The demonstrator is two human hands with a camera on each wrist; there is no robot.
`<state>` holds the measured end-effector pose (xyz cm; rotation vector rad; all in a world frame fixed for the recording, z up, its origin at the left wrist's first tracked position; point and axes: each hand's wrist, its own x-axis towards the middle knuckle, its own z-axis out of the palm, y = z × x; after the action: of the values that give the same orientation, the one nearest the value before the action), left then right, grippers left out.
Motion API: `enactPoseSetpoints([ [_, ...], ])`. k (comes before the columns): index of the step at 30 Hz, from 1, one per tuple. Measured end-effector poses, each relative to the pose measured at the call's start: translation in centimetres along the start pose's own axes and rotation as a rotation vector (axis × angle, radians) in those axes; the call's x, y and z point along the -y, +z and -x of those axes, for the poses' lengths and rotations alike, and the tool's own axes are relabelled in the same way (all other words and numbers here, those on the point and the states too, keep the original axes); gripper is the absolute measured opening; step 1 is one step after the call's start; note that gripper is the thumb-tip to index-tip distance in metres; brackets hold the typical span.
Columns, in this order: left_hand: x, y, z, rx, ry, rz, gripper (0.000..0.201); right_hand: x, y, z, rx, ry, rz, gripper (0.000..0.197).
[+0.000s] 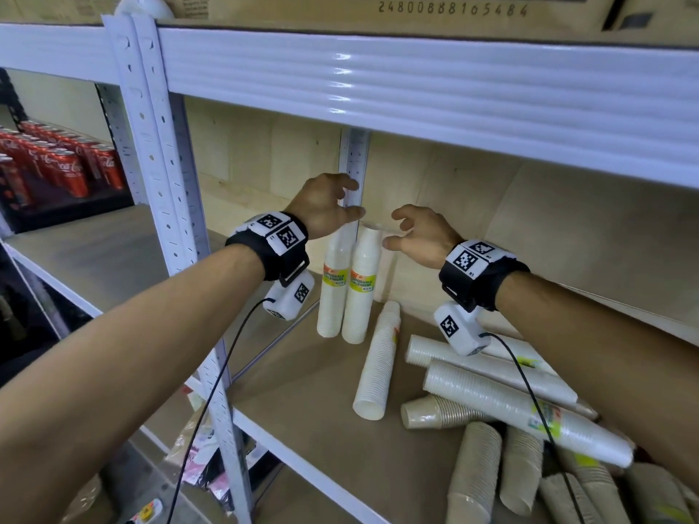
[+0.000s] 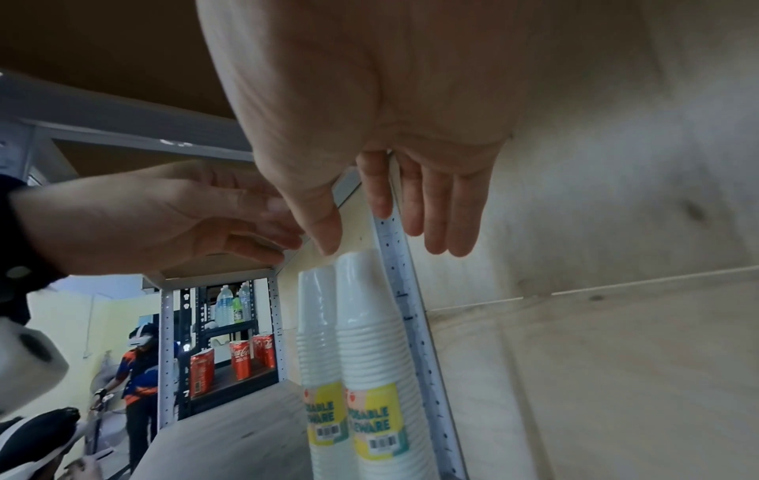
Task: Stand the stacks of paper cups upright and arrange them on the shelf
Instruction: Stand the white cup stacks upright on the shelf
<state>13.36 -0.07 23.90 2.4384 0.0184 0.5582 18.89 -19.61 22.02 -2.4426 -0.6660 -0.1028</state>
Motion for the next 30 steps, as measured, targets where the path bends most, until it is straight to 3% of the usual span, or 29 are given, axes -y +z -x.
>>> enactPoseSetpoints([
  [4, -3.1, 0.6, 1.3, 0.019, 0.066, 0.071, 0.041, -2.0, -2.2, 2.6, -0.028, 0.039, 0.044, 0.059],
  [9, -6.2, 3.3, 3.5, 0.136, 0.135, 0.096, 0.036, -5.4, -4.2, 6.8, -0.002, 0.126, 0.097, 0.061],
  [14, -5.9, 7.7, 5.4, 0.289, 0.090, 0.160, 0.034, -9.6, -5.0, 11.5, 0.048, 0.234, 0.087, 0.062],
  [22, -0.9, 13.4, 9.2, 0.465, -0.046, 0.054, 0.052, -16.0, -4.4, 18.6, 0.173, 0.378, 0.242, 0.069],
  [30, 3.3, 16.5, 12.0, 0.560, -0.204, -0.036, 0.088, -20.4, -3.9, 22.4, 0.214, 0.489, 0.275, 0.082],
])
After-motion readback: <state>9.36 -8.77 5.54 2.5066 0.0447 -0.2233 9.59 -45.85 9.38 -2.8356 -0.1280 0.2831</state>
